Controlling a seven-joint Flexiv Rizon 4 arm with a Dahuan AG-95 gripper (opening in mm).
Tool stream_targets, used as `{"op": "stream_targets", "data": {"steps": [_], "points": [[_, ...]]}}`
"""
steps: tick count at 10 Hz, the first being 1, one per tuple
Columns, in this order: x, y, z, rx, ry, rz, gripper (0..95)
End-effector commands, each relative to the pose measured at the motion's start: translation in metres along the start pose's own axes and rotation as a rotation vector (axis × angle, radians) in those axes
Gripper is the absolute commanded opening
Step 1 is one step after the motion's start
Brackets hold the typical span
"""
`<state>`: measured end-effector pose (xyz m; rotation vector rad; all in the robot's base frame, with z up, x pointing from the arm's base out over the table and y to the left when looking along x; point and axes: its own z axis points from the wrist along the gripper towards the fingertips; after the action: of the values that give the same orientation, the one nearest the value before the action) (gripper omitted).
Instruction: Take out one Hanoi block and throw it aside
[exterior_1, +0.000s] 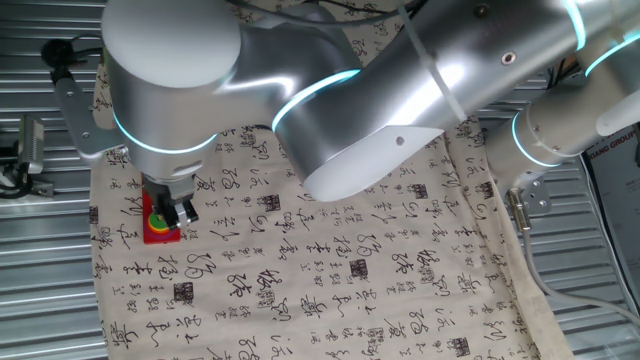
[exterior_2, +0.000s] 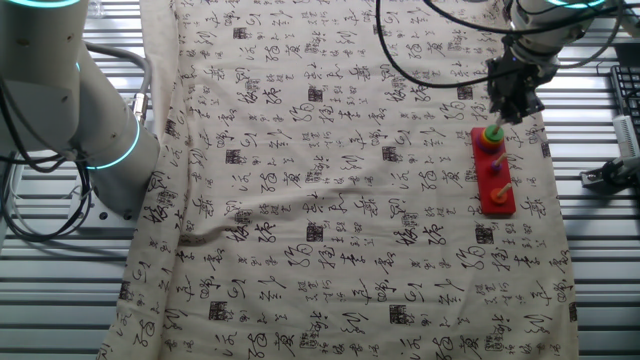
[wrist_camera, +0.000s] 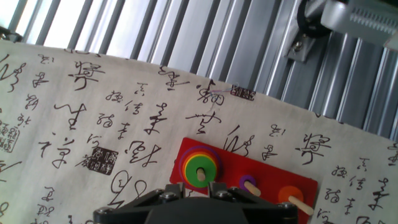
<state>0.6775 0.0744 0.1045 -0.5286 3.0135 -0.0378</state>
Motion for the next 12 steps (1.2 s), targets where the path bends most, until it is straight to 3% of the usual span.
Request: {"op": "stream_targets", "data": {"steps": [1,5,12], "points": [[-0.003,0.000,0.000,-0.002,0.000,-0.008,38.0],[-0.004,-0.001,0.007,-0.002,-0.016,-0.013,38.0],[-0.003,-0.001,0.016,-0.003,-0.019,-0.021,38.0]]}}
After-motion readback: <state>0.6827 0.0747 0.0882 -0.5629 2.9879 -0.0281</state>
